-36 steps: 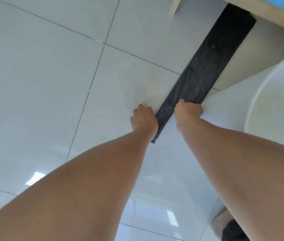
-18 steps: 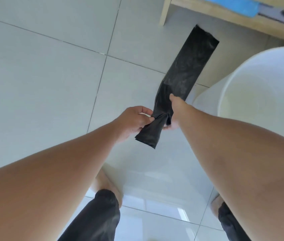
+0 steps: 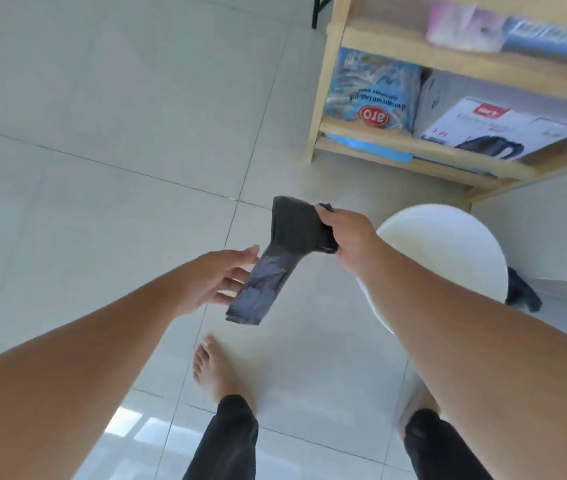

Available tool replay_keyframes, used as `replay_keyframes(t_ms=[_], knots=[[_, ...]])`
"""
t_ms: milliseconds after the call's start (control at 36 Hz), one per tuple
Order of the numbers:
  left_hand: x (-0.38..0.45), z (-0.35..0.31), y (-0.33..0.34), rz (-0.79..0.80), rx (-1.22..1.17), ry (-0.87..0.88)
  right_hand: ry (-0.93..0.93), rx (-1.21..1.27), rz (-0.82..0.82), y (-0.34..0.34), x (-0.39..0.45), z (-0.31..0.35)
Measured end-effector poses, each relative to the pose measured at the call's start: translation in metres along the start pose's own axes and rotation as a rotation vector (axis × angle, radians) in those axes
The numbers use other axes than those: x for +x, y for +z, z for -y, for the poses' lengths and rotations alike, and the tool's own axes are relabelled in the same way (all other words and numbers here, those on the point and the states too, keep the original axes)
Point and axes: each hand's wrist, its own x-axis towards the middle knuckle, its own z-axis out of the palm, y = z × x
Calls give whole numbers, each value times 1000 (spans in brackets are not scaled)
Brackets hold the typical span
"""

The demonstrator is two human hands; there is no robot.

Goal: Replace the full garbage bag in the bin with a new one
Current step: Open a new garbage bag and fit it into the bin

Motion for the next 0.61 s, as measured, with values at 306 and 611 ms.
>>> replay_keyframes(t_ms=[306,611], knots=[[4,-82,96,-142,-413,218,-212,-243,18,-53,-65,60],[-3,-115,169,-175,-261,301,-339,-457,-270,-134,-86,48]])
